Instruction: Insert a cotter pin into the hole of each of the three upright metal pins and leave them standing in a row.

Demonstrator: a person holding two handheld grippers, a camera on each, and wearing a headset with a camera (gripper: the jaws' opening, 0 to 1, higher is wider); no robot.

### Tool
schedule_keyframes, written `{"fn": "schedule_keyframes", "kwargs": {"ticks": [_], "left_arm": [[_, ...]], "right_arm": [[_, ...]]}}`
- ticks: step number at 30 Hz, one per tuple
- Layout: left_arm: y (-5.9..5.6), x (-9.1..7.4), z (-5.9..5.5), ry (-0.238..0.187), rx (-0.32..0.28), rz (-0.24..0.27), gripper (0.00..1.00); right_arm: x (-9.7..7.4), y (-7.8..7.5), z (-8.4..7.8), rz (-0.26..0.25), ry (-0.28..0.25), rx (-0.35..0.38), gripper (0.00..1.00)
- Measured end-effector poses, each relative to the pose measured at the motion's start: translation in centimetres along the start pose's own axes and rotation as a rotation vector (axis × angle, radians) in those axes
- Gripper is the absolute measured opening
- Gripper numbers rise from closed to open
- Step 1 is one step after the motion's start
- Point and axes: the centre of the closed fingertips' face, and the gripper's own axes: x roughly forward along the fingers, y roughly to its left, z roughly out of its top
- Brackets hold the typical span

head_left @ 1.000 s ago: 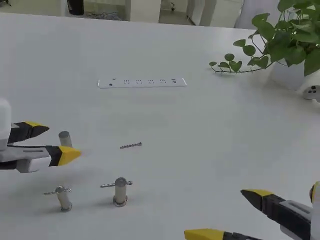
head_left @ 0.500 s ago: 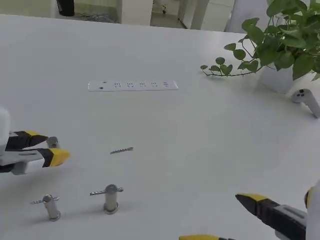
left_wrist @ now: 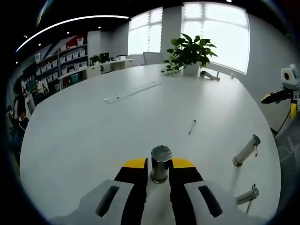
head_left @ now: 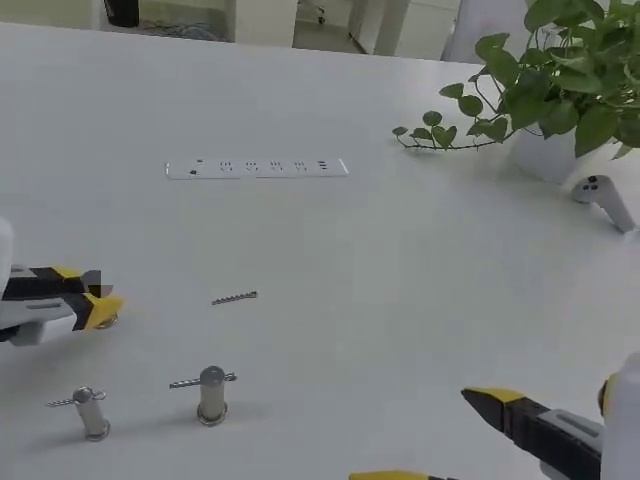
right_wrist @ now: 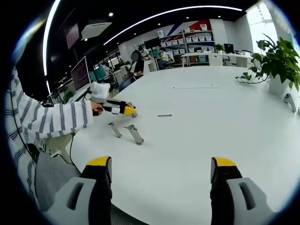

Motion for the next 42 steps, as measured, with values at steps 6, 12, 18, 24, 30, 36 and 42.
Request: {"fn": "schedule_keyframes", "kwargs": {"ticks": [6, 12, 18, 24, 30, 36, 42], "left_arm": [[-0.2, -0.1, 0.4, 0.005, 0.057, 0.004, 0.10], [-0.5, -0.6, 0.1, 0.024, 0.073, -0.008, 0.10], [-0.8, -2.4, 0.4, 0.006, 0.068, -0.010, 0.09], [-1.1, -4.9, 0.2, 0.023, 0.095, 0.000, 0.09], [-1.5, -7.9, -0.4, -0.004, 0.056, 0.031, 0.09], [-2.4, -10.7, -1.8, 0.012, 0.062, 0.053, 0.09], [-3.8, -12.6, -3.0, 0.022, 0.067, 0.070, 0.09]], "right_arm": [[0.2, 0.2, 0.1, 0.005, 0.001, -0.005, 0.85], [0.3, 0.5, 0.3, 0.014, -0.002, -0.015, 0.85], [0.3, 1.0, 0.7, 0.025, -0.010, -0.031, 0.84], [0.3, 1.5, 1.3, 0.039, -0.023, -0.055, 0.84], [0.3, 2.1, 1.5, 0.057, -0.034, -0.065, 0.84], [0.6, 2.5, 1.4, 0.076, -0.040, -0.069, 0.84], [0.8, 2.6, 1.7, 0.087, -0.054, -0.071, 0.84]]}}
